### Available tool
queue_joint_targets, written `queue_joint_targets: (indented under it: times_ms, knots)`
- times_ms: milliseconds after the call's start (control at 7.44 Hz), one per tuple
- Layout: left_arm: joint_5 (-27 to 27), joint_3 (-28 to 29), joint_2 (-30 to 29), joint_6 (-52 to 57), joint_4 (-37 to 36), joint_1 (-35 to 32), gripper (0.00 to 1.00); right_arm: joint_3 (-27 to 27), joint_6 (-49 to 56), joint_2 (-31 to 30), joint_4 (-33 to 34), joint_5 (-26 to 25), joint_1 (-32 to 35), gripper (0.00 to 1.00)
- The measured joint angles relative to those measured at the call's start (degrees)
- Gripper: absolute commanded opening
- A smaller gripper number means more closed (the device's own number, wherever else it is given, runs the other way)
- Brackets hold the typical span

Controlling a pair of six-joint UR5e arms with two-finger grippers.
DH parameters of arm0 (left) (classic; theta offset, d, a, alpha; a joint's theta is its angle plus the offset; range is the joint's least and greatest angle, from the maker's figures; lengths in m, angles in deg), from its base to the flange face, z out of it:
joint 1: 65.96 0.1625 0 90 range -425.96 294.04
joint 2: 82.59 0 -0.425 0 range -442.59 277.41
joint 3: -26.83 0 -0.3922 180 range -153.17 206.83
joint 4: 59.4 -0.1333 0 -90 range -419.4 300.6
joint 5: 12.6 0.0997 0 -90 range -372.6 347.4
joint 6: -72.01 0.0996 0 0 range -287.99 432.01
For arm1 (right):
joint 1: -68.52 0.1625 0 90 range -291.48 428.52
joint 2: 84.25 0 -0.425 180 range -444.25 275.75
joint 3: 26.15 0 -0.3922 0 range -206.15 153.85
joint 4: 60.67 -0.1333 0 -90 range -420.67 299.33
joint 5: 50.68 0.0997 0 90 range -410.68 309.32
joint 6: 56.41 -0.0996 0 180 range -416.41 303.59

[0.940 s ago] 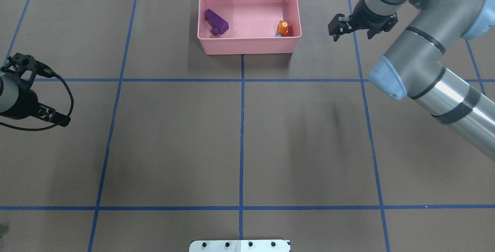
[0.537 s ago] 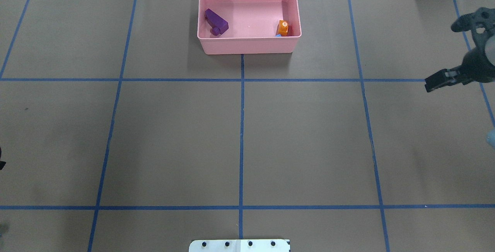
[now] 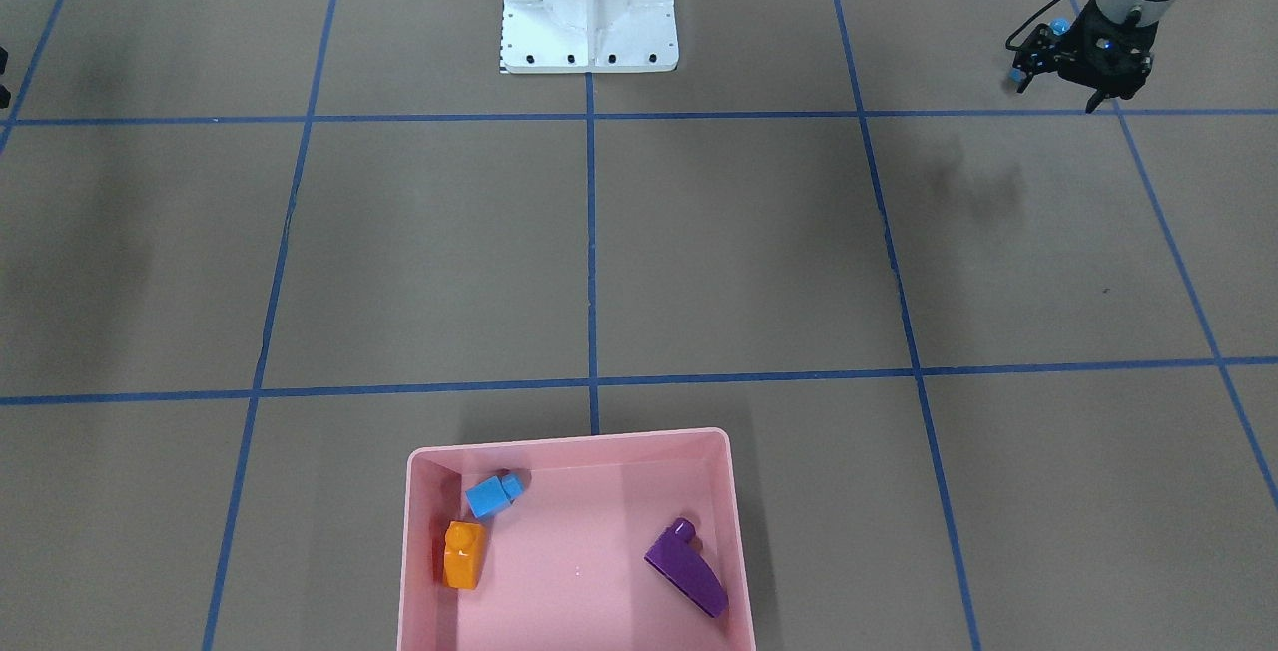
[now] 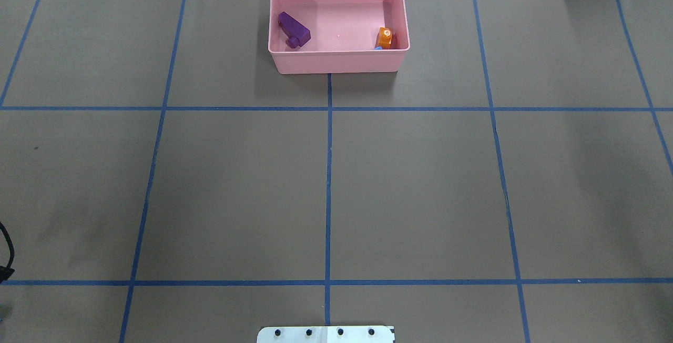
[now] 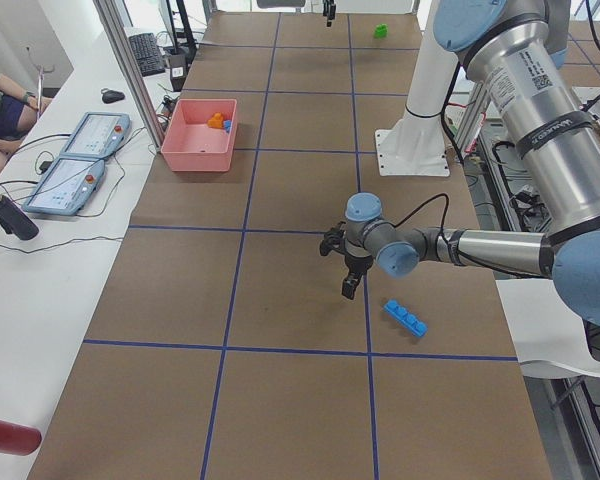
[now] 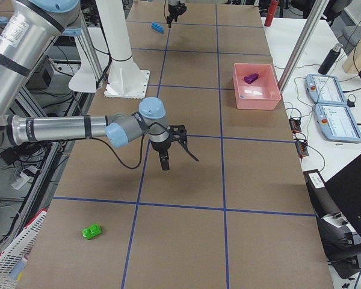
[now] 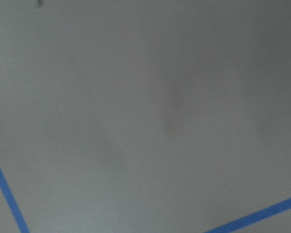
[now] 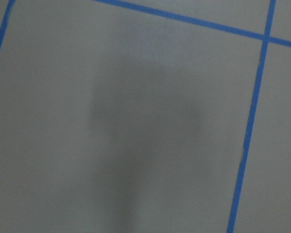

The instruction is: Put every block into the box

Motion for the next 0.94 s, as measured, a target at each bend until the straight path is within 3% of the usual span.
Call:
queue_joint_targets:
  times_ms: [269,806,940]
  knots:
    - [4.13,0.59,1.98,-0.29,-0.25,10.19,1.00,3.93,1.82,-7.89,-10.15,2.35,2.14,1.00]
    - [5.39,1.52,5.30,0.13,-0.24,19.39,0.98,5.09,2.39,-10.33,-12.44,2.93,2.67,1.00]
    - [5.26,2.19,5.16,0.11,-0.22,20.28,0.80,5.10,2.39,-10.34,-12.46,2.94,2.67,1.00]
